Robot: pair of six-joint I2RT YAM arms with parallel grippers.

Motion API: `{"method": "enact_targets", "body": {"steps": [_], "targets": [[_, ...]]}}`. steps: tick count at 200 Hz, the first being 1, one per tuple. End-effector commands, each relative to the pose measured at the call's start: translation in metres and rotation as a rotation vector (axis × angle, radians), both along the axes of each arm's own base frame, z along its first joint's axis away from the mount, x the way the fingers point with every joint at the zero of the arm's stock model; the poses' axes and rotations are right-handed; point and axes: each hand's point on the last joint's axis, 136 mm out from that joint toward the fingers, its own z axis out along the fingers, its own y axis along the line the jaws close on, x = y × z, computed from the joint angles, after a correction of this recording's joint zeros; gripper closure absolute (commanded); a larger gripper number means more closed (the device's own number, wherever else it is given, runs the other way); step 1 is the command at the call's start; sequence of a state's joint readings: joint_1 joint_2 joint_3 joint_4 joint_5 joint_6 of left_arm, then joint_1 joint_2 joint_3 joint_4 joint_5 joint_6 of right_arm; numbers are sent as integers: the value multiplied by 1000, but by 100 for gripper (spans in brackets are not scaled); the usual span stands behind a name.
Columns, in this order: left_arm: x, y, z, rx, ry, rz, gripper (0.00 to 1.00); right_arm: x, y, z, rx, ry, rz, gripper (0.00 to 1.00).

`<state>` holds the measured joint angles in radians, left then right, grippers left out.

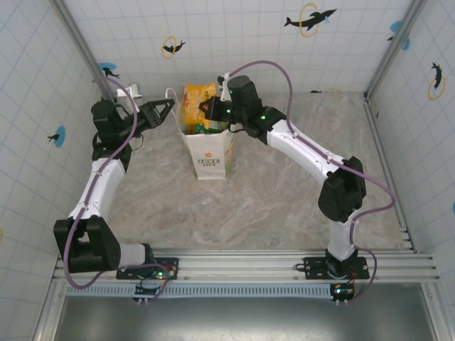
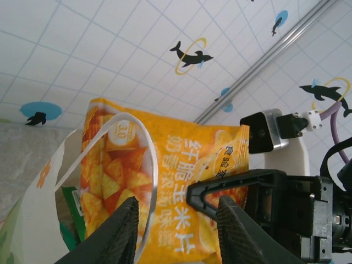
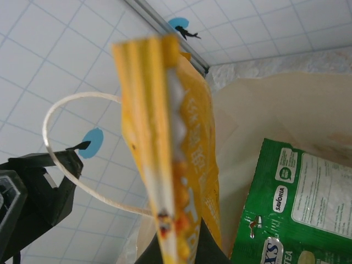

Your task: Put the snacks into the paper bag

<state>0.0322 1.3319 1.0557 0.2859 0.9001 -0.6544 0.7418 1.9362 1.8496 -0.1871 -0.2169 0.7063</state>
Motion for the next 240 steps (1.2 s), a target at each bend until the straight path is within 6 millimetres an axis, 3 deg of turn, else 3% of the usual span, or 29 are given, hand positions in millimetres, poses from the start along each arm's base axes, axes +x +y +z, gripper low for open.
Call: {"method": "enact_targets", "body": {"steps": [1,34,96,143,163,174,187,240], "targets": [[7,1,14,15,-55,19,61,-6,9,7,8,25,31,99],[10,1,9,19,-35,26,69,-7,8,0,-8,46,29,97],[18,3,5,8,-11,37,75,-10,9,-16,-33,106,38,95],[18,2,7,-2,-10,31,92,-8,9,-21,-40,118,35,93],[17,0,7,-12,-4,17,96,-6,9,-24,-51,123,28,88],[17,0,8,-13,-5,15,96,-2,6,-25,-73,122,8,76],[16,0,10,-13,-12,16,98,1,3,-26,-106,114,-12,72],[15,0,12,0,-16,18,100,9,-24,3,-181,-5,-113,64]]}}
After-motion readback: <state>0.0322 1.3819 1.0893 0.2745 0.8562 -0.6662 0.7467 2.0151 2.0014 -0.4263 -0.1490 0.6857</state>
